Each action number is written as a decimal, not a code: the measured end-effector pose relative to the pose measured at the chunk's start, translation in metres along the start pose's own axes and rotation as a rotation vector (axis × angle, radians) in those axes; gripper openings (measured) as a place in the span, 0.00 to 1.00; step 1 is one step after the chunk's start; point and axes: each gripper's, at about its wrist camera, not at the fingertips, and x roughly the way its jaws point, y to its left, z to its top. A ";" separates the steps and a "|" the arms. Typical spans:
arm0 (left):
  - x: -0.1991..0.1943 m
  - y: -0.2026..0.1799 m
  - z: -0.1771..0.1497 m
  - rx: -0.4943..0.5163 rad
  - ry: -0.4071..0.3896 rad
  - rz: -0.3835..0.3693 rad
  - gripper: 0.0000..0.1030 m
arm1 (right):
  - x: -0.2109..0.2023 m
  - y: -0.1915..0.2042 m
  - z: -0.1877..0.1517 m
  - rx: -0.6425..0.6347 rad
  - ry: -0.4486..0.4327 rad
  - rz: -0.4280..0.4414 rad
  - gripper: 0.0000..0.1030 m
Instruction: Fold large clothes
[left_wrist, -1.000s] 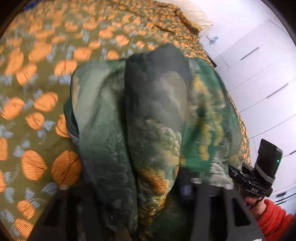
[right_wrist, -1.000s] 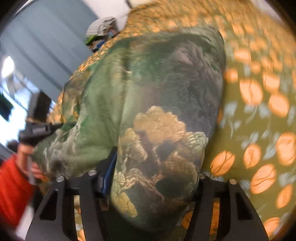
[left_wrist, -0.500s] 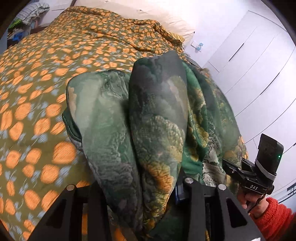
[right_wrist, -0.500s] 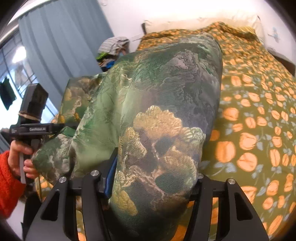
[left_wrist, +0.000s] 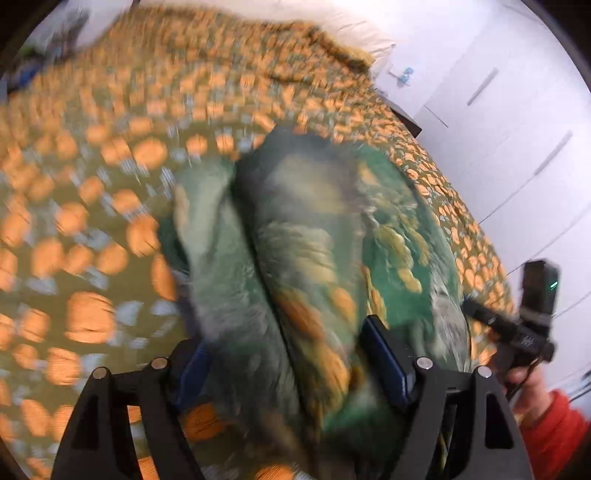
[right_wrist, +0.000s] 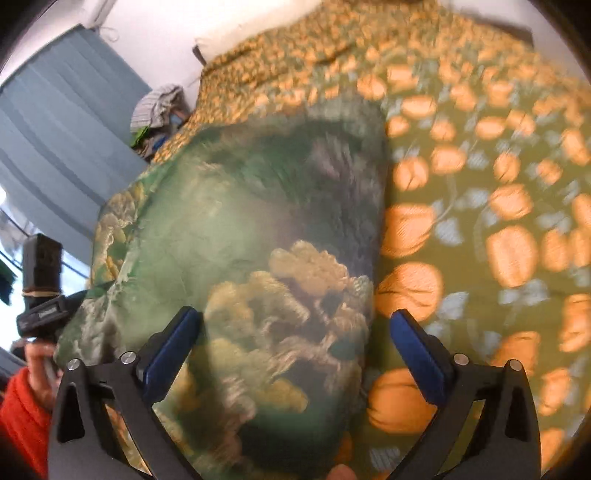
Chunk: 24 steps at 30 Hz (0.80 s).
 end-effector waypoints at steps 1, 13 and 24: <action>-0.013 -0.004 -0.001 0.042 -0.036 0.030 0.77 | -0.010 0.004 0.001 -0.031 -0.028 -0.019 1.00; -0.139 -0.119 -0.067 0.302 -0.424 0.349 0.84 | -0.167 0.097 -0.039 -0.229 -0.500 -0.263 1.00; -0.169 -0.170 -0.111 0.164 -0.454 0.385 0.89 | -0.198 0.123 -0.079 -0.255 -0.422 -0.331 1.00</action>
